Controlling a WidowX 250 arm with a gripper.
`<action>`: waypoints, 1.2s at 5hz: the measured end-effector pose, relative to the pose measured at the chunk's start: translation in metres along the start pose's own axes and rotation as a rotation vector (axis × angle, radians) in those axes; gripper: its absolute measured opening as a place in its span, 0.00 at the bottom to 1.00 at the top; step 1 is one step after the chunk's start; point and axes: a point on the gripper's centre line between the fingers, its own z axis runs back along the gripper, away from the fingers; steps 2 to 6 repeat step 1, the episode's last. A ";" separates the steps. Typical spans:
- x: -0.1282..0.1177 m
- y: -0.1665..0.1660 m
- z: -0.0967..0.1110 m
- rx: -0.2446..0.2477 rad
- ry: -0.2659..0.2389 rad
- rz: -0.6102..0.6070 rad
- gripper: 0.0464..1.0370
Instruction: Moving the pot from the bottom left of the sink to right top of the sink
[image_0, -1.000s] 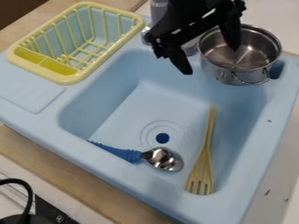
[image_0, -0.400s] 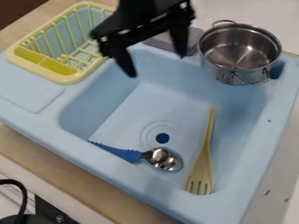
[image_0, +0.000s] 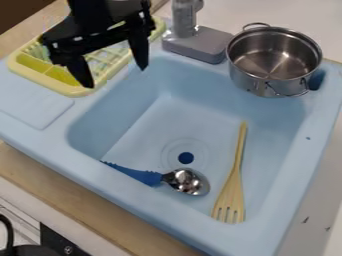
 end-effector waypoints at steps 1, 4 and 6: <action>0.009 0.013 -0.011 0.135 0.049 -0.067 0.96; 0.009 0.013 -0.011 0.135 0.049 -0.067 0.96; 0.009 0.013 -0.011 0.135 0.049 -0.067 0.96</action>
